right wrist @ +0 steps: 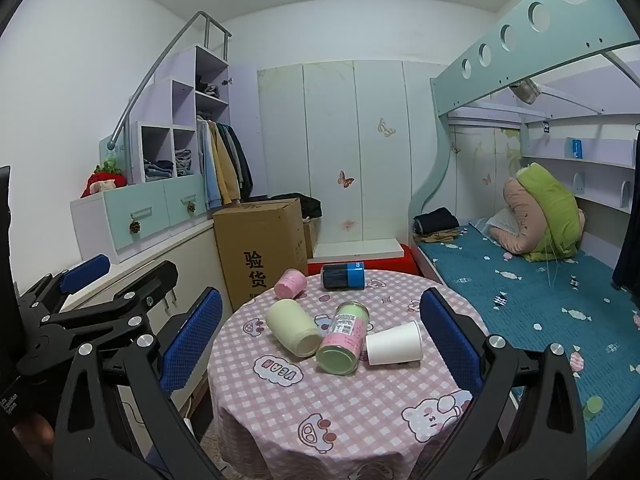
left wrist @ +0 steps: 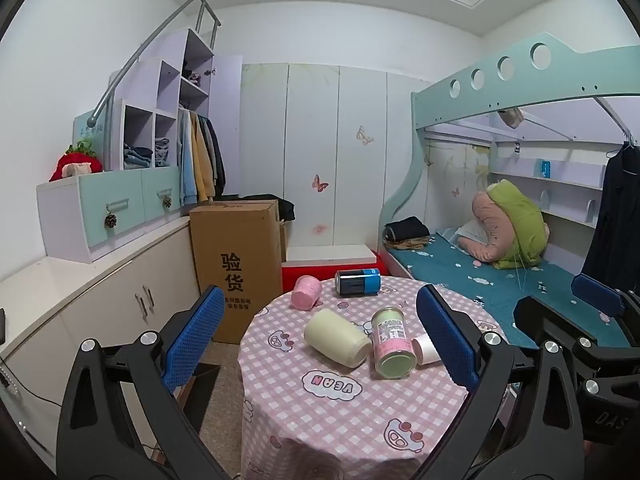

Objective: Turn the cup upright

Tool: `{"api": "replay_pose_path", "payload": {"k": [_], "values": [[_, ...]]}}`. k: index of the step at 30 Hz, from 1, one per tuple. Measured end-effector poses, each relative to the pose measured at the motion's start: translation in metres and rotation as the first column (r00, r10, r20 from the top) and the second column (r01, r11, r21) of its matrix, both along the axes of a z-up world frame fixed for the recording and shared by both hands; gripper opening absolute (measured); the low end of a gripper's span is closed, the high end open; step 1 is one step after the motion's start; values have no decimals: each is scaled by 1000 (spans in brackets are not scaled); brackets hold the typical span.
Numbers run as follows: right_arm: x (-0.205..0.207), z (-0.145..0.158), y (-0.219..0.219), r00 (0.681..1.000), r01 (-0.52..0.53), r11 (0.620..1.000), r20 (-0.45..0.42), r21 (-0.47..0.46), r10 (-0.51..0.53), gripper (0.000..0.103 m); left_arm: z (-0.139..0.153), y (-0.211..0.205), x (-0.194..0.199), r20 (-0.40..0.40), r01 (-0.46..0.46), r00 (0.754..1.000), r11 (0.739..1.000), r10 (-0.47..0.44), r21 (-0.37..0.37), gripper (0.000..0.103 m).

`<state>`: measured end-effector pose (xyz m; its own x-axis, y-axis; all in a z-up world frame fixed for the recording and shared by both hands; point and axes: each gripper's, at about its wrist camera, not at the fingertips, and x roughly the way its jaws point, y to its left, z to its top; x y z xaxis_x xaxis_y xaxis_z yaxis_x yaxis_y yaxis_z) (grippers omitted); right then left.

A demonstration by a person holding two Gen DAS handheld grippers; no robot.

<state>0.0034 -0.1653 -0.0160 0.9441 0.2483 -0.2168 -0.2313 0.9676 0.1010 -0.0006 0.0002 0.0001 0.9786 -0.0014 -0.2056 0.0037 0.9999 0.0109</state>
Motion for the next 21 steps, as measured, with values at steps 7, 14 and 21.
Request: {"api": "replay_pose_path", "payload": {"k": [7,14,21], "values": [[1,-2,1,1000,-1,1000,-1,-1,1,96,0,0,0,-4,0,1000,1000,0,4,97],[1,-2,0,1000,0,1000,0,-2,0,96,0,0,0,-4,0,1000,1000,0,6,97],[0,-1,1,1000,0,1000,1,-3,0,96,0,0,0,-3,0,1000,1000,0,5,97]]}}
